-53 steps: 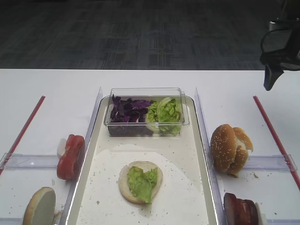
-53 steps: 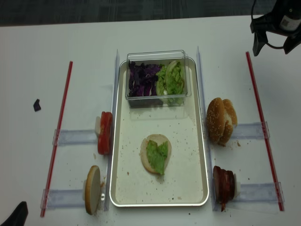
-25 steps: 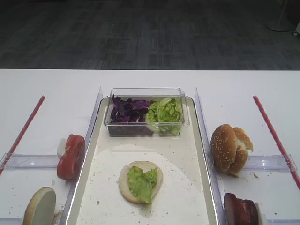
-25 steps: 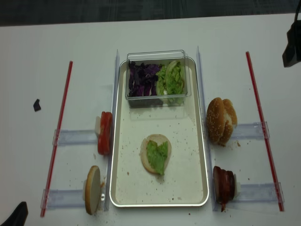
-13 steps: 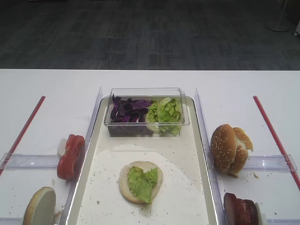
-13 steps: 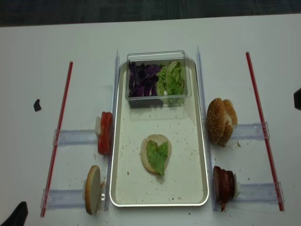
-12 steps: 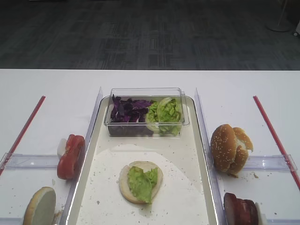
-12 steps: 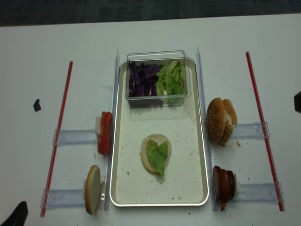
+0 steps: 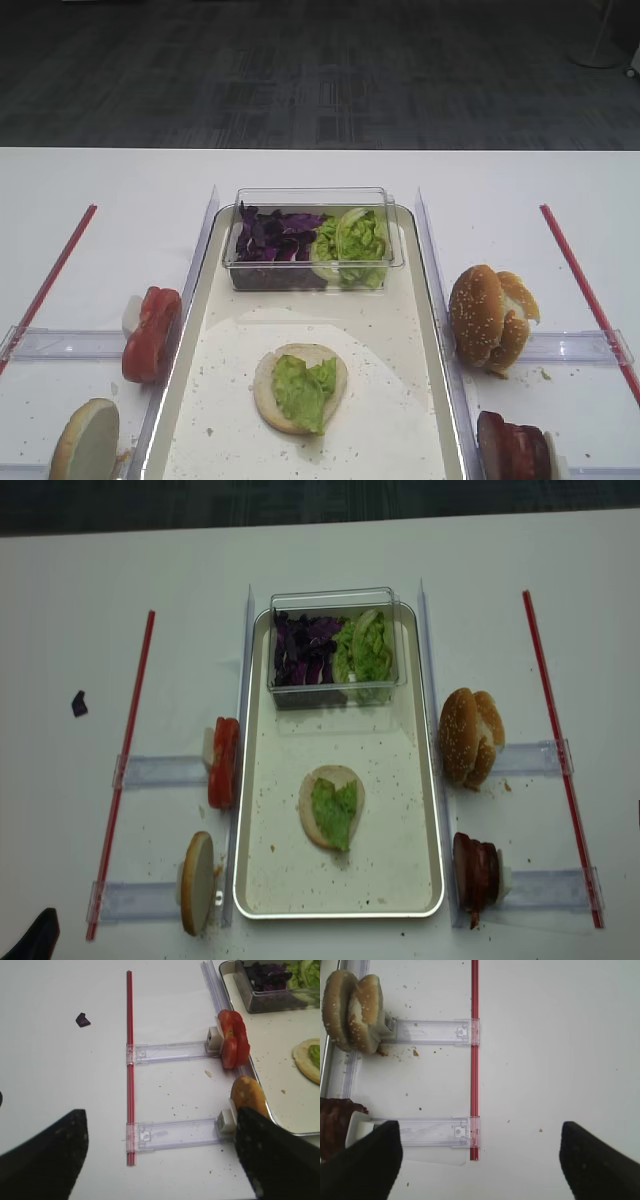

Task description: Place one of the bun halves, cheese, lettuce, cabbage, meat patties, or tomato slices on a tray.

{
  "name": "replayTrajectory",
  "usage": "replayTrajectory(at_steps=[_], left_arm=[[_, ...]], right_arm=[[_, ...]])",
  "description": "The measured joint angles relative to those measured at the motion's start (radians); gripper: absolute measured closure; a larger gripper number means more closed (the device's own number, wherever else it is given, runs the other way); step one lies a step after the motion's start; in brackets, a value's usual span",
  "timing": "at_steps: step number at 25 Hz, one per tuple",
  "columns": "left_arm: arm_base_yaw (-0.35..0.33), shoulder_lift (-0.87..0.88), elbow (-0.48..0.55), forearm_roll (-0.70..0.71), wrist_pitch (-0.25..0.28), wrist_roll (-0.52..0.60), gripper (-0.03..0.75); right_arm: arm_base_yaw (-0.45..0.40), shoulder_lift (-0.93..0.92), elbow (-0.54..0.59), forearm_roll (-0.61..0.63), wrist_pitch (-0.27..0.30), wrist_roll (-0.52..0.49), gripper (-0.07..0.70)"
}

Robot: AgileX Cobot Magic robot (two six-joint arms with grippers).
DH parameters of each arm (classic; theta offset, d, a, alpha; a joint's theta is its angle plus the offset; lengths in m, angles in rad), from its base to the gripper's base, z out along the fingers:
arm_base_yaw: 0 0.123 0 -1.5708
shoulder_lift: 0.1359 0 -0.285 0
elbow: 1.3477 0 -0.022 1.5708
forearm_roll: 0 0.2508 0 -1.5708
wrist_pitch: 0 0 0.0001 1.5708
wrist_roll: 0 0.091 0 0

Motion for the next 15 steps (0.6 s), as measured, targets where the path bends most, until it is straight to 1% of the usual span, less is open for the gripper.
replayTrajectory(at_steps=[2,6,9,15], left_arm=[[0.0,0.0,0.0,0.0,0.0,0.0,0.161],[0.0,0.0,0.0,0.0,0.0,0.0,0.161],[0.0,0.0,0.0,0.0,0.0,0.0,0.161],[0.0,0.0,0.0,0.0,0.0,0.0,0.161]], right_arm=[[0.0,-0.064,0.022,0.0,0.002,0.002,-0.017],[0.0,-0.192,0.055,-0.005,0.03,0.005,-0.015],[0.0,-0.265,0.089,-0.009,0.044,0.027,-0.014],[0.0,-0.316,0.093,-0.011,0.044,0.037,-0.013]])
